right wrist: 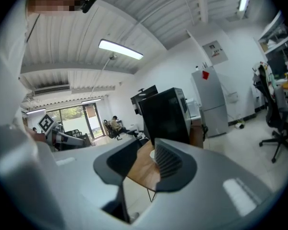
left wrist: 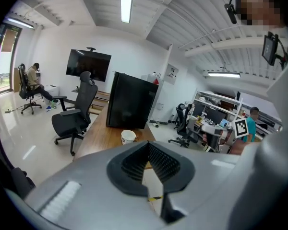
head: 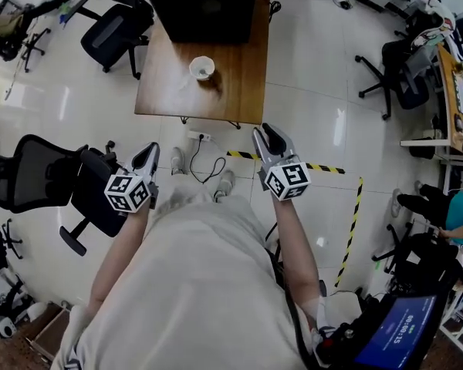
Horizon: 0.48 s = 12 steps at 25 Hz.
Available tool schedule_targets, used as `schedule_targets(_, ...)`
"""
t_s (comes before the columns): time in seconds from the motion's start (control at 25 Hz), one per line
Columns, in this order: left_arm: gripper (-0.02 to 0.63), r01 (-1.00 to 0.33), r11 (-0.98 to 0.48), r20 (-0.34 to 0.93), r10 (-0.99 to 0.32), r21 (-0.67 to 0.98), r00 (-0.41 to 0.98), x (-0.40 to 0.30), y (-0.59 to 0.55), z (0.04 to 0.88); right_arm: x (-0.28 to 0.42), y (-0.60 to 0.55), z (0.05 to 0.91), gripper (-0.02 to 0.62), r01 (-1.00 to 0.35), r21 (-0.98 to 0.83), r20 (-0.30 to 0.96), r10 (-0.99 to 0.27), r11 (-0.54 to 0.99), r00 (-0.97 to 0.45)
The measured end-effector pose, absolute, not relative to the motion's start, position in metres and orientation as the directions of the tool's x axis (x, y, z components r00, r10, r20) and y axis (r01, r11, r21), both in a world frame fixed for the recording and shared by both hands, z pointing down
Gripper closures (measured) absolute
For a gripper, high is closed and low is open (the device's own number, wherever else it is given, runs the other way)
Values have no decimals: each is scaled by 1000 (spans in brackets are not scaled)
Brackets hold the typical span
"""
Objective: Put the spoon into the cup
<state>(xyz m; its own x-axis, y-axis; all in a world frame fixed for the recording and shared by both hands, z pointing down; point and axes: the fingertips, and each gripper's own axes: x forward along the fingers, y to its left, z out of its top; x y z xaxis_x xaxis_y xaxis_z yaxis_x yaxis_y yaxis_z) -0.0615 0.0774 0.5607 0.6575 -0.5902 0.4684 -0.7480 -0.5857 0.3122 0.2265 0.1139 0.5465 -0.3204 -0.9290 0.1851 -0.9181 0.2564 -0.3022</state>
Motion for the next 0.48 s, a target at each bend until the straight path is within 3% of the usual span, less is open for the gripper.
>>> schedule_targets(0.48,601,-698,-635,417,-565,331,711,-62,54,554,186,108,537,509,-910,-330,182,-929,251,-322)
